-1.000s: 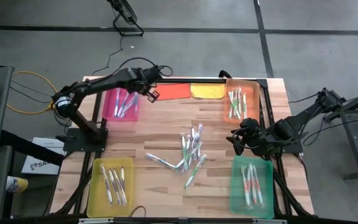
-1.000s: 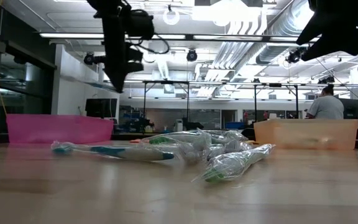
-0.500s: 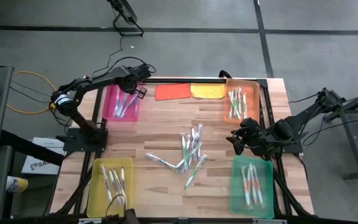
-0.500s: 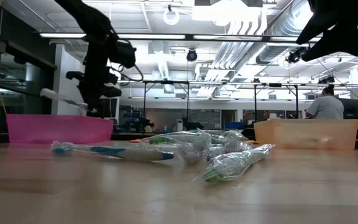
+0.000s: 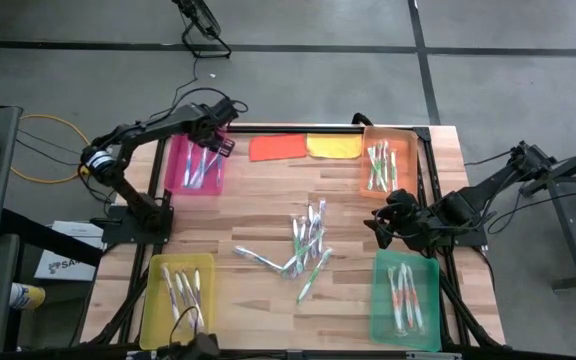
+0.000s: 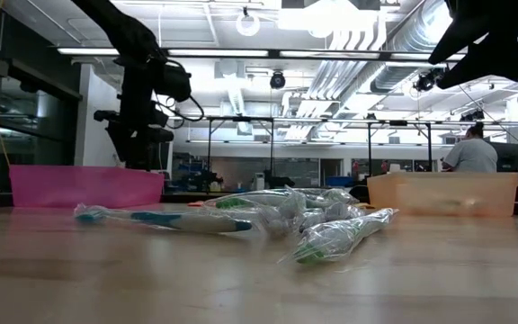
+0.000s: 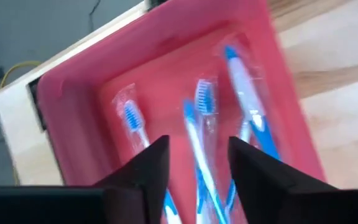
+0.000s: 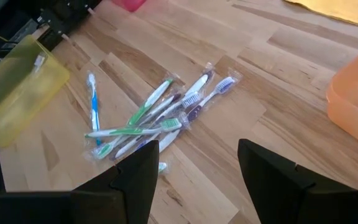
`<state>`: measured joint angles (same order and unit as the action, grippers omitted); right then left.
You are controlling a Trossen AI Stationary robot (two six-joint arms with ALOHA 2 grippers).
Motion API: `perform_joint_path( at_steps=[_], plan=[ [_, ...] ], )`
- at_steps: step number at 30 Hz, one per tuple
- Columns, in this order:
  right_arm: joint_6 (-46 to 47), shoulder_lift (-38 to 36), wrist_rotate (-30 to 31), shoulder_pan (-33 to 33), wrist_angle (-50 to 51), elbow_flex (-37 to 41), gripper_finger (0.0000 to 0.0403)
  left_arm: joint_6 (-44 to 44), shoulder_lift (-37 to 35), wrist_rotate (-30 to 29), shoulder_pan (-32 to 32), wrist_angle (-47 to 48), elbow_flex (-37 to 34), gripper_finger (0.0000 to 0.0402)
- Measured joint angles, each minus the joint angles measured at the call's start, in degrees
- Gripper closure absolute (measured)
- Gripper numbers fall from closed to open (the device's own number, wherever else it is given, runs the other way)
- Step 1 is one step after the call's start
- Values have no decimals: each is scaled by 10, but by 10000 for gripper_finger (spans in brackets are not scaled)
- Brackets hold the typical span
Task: Pick & Place Toothbrushes
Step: Put the blue toothbrush into the red bin
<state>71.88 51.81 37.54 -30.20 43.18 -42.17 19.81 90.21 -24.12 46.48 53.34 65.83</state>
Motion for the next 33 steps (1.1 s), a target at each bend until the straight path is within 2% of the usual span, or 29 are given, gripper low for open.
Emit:
perform_joint_path(
  at_steps=[4, 8, 11, 15, 21, 27, 33],
  plan=[
    [0, 0, -1, 0, 0, 0, 190, -43, -12, 29, -4, -11, 1, 212],
    [-1, 0, -3, 0, 0, 0, 190, -89, -43, 62, -16, -15, 1, 205],
    [-1, 0, -3, 0, 0, 0, 190, -180, -68, 113, -37, -22, 1, 204],
    [-13, 0, -3, 0, 0, 0, 190, -310, -89, 198, -90, -13, 2, 204],
    [-27, 0, -2, 0, 0, 0, 190, -430, -94, 259, -201, 19, 1, 204],
    [-32, 0, -2, 0, -1, 0, 190, -450, -94, 262, -329, 7, 1, 203],
    [-32, 0, -2, 0, -1, 0, 190, -378, -80, 228, -439, -26, 1, 203]
  ],
)
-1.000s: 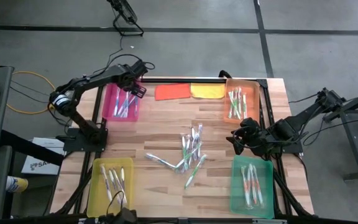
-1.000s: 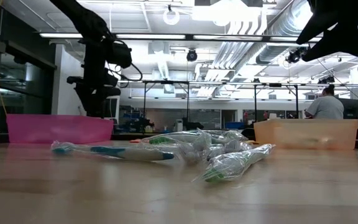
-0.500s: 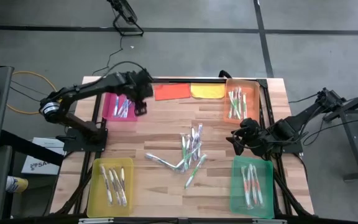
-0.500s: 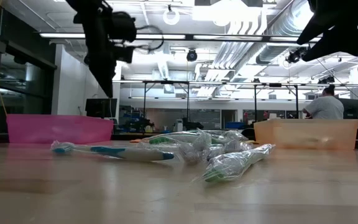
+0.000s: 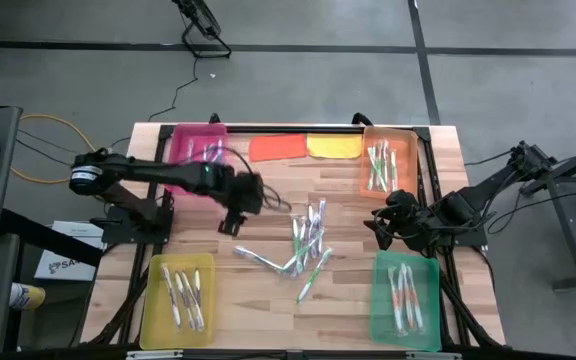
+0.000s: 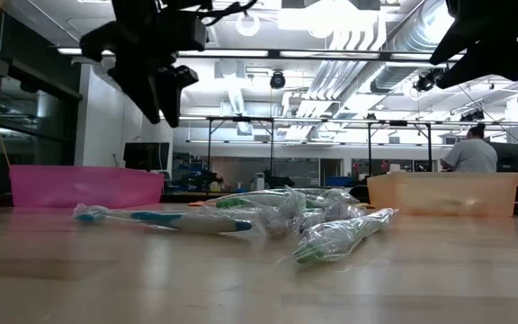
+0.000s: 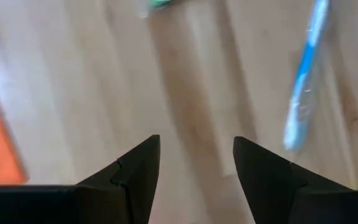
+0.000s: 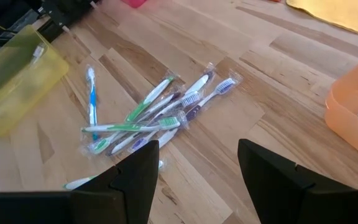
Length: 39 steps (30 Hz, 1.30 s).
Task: Pick & Place Toothbrushes
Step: Put the blue toothbrush into the red bin
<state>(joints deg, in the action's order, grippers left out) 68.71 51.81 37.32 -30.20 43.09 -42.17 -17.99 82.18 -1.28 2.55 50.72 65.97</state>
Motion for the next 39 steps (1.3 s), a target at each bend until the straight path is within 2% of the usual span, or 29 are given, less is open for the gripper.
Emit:
perform_joint_path(
  at_steps=[7, 13, 18, 31, 35, 39],
  plan=[
    [-10, 0, -8, 0, -6, 0, 190, 63, 59, -11, -98, -33, -1, 203],
    [-25, 0, -23, -1, -5, 0, 190, 126, 112, -11, -148, -72, -1, 203],
    [-30, 0, -26, -1, -5, 0, 190, 170, 155, -11, -170, -99, 0, 203],
    [-37, 0, -28, -1, -4, 0, 190, 192, 229, -4, -177, -109, 1, 204],
    [-37, 0, -30, -1, -4, 0, 190, 186, 235, -6, -177, -108, 2, 227],
    [-38, 0, -30, -1, -4, 0, 190, 176, 236, -12, -177, -105, 2, 286]
  ],
)
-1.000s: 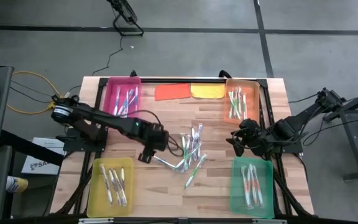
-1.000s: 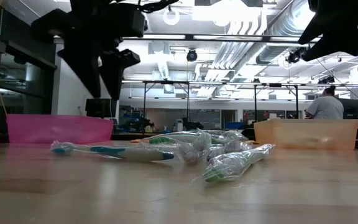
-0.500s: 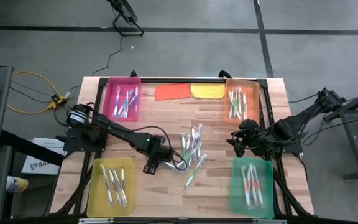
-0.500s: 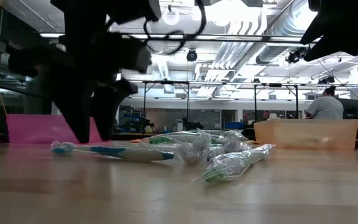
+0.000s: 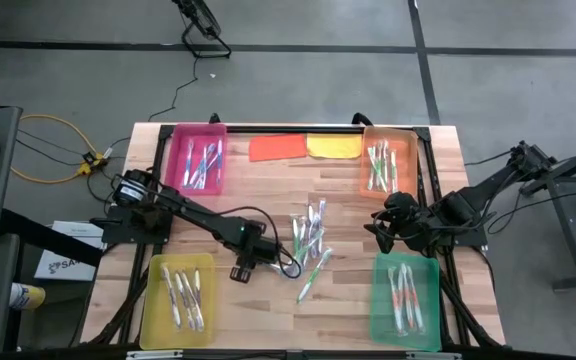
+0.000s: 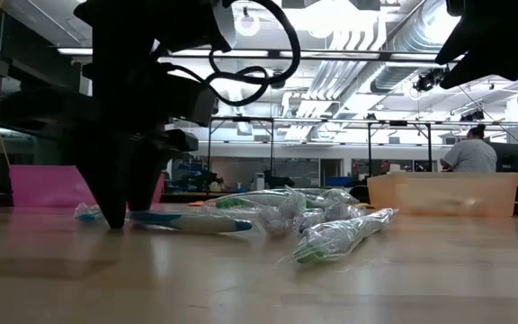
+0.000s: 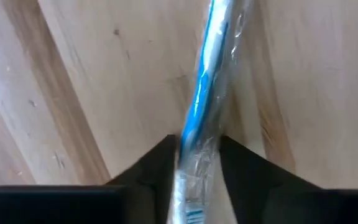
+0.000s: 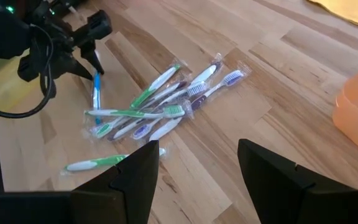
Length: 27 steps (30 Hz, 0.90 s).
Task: Pick & Place Toothbrushes
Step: Put the blue toothbrush into the red bin
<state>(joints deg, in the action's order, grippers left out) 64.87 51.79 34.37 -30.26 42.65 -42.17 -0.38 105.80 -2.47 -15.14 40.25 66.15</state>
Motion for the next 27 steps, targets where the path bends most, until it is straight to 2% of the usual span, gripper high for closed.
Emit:
perform_joint_path(
  at_steps=[4, 6, 9, 14, 17, 20, 24, 27],
  plan=[
    [-2, 0, 0, 0, 0, 0, 190, 22, 1, -4, 5, 15, 0, 366],
    [-3, 0, 0, 0, 0, 0, 190, 22, -2, 7, 6, 15, -1, 387],
    [-4, 0, 0, 0, 1, 0, 190, 22, -9, 13, 5, 18, -2, 384],
    [-6, 0, 0, 0, 2, 0, 190, -22, -40, 55, 1, 106, 4, 394],
    [-6, 0, 0, 0, 3, 0, 190, -44, -63, 57, 1, 179, 19, 394],
    [-6, 0, 0, 0, 3, 0, 190, -23, -102, 28, 14, 221, 28, 396],
    [-6, 0, 0, 0, 3, 0, 190, 78, -158, -19, 50, 286, 26, 396],
    [-6, 0, 1, 0, 3, 0, 190, 143, -204, -79, 77, 338, 26, 396]
  ],
)
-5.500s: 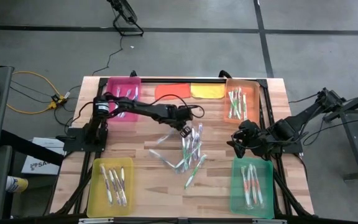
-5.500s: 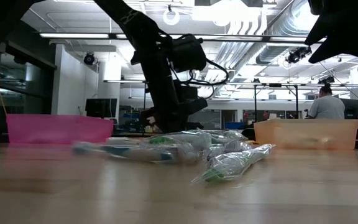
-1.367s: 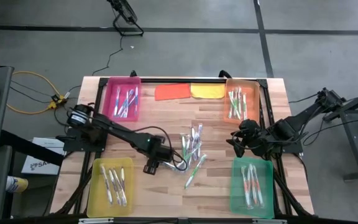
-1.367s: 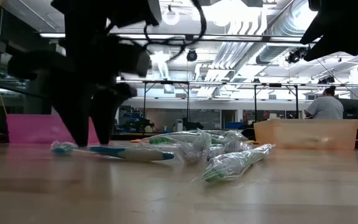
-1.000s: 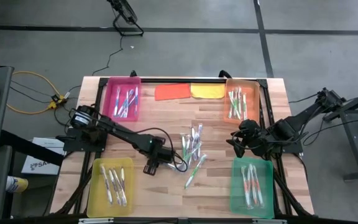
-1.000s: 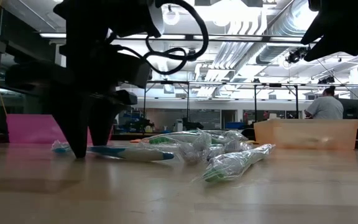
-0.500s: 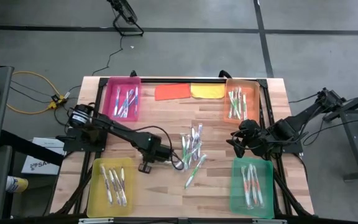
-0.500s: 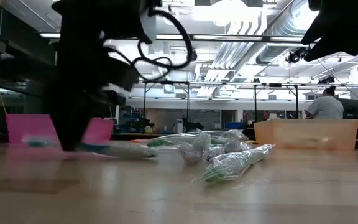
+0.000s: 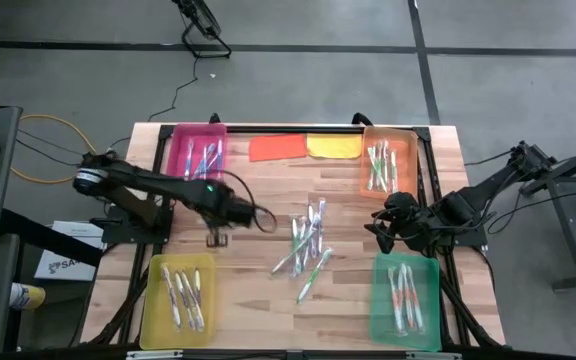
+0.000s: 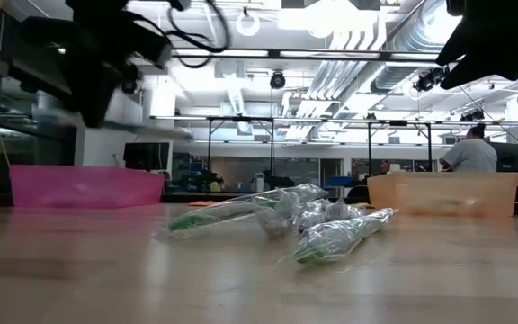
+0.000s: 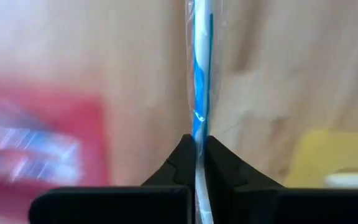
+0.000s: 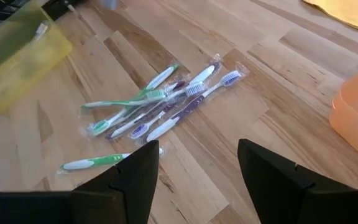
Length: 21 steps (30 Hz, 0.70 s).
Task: Pick & Place Toothbrushes
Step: Put the blue toothbrush into the red bin
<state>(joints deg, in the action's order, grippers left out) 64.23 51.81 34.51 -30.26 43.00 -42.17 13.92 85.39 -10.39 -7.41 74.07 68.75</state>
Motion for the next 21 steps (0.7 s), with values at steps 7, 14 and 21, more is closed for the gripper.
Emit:
perform_joint_path(
  at_steps=[7, 14, 21],
  plan=[
    [1, 0, 8, 0, 2, 0, 190, 132, -97, -99, 89, 69, -18, 396],
    [3, 0, 14, 0, 1, 0, 190, 247, -194, -139, 188, 29, -114, 396],
    [5, 0, 16, 0, 1, 0, 190, 265, -245, -117, 287, -102, -224, 396]
  ],
)
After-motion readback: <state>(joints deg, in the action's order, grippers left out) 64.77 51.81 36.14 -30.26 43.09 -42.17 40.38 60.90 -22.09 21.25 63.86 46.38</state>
